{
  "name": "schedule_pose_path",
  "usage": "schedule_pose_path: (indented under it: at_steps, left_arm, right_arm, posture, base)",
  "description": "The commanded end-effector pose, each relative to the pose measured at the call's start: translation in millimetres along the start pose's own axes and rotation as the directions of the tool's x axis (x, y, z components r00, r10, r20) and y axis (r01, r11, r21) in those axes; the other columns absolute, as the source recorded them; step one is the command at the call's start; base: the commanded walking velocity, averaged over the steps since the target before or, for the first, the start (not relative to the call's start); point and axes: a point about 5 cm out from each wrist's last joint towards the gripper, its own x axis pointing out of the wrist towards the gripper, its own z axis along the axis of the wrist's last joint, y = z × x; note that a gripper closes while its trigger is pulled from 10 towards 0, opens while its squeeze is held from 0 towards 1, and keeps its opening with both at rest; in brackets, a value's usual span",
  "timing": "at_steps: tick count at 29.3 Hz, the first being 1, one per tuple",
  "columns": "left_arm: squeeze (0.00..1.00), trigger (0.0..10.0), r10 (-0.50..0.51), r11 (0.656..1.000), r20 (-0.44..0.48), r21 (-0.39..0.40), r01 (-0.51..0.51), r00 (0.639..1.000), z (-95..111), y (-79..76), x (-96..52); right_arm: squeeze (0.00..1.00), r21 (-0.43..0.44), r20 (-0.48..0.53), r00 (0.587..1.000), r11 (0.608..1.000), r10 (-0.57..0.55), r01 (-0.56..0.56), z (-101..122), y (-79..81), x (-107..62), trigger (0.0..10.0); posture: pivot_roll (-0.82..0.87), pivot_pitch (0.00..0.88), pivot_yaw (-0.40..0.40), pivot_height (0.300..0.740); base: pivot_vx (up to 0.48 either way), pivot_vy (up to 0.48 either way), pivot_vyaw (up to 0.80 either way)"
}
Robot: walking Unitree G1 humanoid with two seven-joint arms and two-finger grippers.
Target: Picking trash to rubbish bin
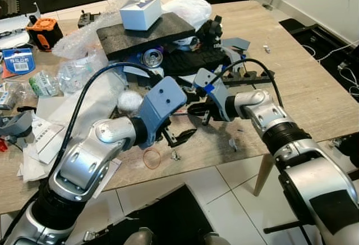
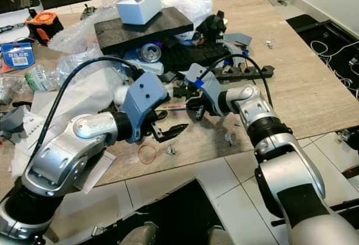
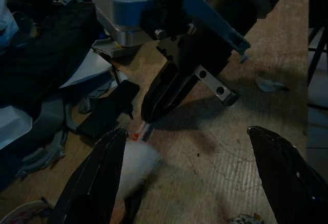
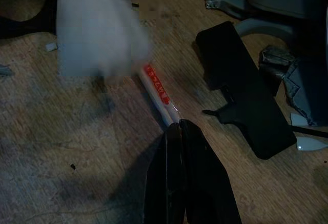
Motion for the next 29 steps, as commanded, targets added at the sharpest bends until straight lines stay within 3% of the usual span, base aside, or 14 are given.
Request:
schedule_pose_path:
  at_steps: [1,5,10,13,14,15,16,18,20,25,26,27,28,29]
  left_arm:
    - [0.0,10.0,-0.006,1.0,-0.013,-0.018,0.005,1.0,-3.5,-2.9,1.1]
    - [0.0,10.0,-0.001,0.999,0.018,-0.049,0.002,1.0,0.1,-2.5,2.2]
    - [0.0,10.0,0.028,0.998,0.034,-0.066,-0.026,0.999,1.3,2.4,0.0]
    - [0.0,10.0,0.058,0.995,0.032,-0.088,-0.055,0.998,-2.1,4.2,-3.6]
    - [0.0,10.0,0.058,0.995,0.032,-0.088,-0.055,0.998,-2.1,4.2,-3.6]
    - [0.0,10.0,0.065,0.994,0.03,-0.095,-0.062,0.997,-3.5,4.5,-4.8]
    - [0.0,10.0,0.065,0.994,0.03,-0.095,-0.062,0.997,-3.5,4.5,-4.8]
    - [0.0,10.0,0.085,0.99,0.024,-0.117,-0.082,0.996,-7.8,5.3,-7.6]
    - [0.0,10.0,0.093,0.988,0.021,-0.125,-0.09,0.995,-9.4,5.5,-8.3]
    - [0.0,10.0,0.103,0.985,0.025,-0.141,-0.099,0.994,-10.6,7.5,-5.8]
    - [0.0,10.0,0.101,0.986,0.027,-0.133,-0.097,0.995,-10.0,8.0,-4.3]
    - [0.0,10.0,0.099,0.987,0.029,-0.13,-0.095,0.995,-8.8,8.4,-2.8]
    - [0.0,10.0,0.099,0.988,0.031,-0.125,-0.094,0.995,-7.8,8.9,-1.9]
    - [0.0,10.0,0.099,0.988,0.033,-0.121,-0.094,0.995,-7.0,9.0,-1.2]
  right_arm:
    - [0.0,0.055,-0.1,0.995,0.998,0.032,-0.026,-26.3,8.5,5.7,0.0]
    - [0.0,0.052,-0.08,0.995,0.997,0.054,-0.05,-22.1,6.4,1.1,0.0]
    - [0.0,0.046,-0.045,0.998,0.998,0.034,-0.032,-13.2,-5.8,-19.8,0.0]
    - [0.0,0.075,0.021,0.999,0.996,0.046,-0.048,-8.5,-12.1,-51.9,0.0]
    - [0.0,0.075,0.021,0.999,0.996,0.046,-0.048,-8.5,-12.1,-51.9,0.0]
    - [0.0,0.085,0.046,0.997,0.994,0.066,-0.07,-7.8,-11.1,-64.1,0.0]
    - [0.0,0.085,0.046,0.997,0.994,0.066,-0.07,-7.8,-11.1,-64.1,0.0]
    - [0.0,0.103,0.111,0.989,0.988,0.102,-0.114,-5.1,-5.3,-96.4,0.0]
    - [0.0,0.105,0.132,0.984,0.986,0.119,-0.133,-3.9,-1.5,-107.2,0.0]
    - [0.0,0.066,0.2,0.961,0.976,0.189,-0.205,-0.6,12.7,-110.0,0.0]
    - [0.0,0.03,0.208,0.958,0.978,0.197,-0.208,-0.7,15.8,-103.7,3.3]
    - [0.6,0.012,0.218,0.956,0.979,0.195,-0.202,-0.4,16.7,-95.7,10.0]
    - [1.0,0.013,0.229,0.955,0.981,0.187,-0.195,0.6,17.2,-88.5,10.0]
    - [1.0,0.025,0.241,0.953,0.981,0.182,-0.193,1.6,17.0,-82.2,10.0]
  posture:
    - [0.07,0.233,0.031,0.74]
    - [0.06,0.231,0.03,0.74]
    - [0.06,0.23,0.019,0.74]
    - [0.04,0.229,0.015,0.74]
    - [0.04,0.229,0.015,0.74]
    - [0.04,0.227,0.017,0.74]
    - [0.04,0.227,0.017,0.74]
    - [0.02,0.222,0.026,0.74]
    - [0.02,0.223,0.03,0.74]
    - [0.0,0.229,0.039,0.74]
    - [0.01,0.233,0.037,0.74]
    - [0.01,0.237,0.032,0.74]
    - [0.02,0.24,0.025,0.74]
    - [0.02,0.24,0.025,0.74]
  base:
    - [0.0,0.0,0.0]
    - [0.0,0.0,0.0]
    - [0.0,0.0,0.0]
    - [0.0,0.0,0.0]
    - [0.0,0.0,0.0]
    - [0.0,0.0,0.0]
    - [0.0,0.0,0.0]
    - [0.0,0.0,0.0]
    - [0.0,0.0,0.0]
    - [0.0,0.0,0.0]
    - [0.0,0.0,0.0]
    - [0.0,0.0,0.0]
    - [0.0,0.0,0.0]
    - [0.0,0.0,0.0]
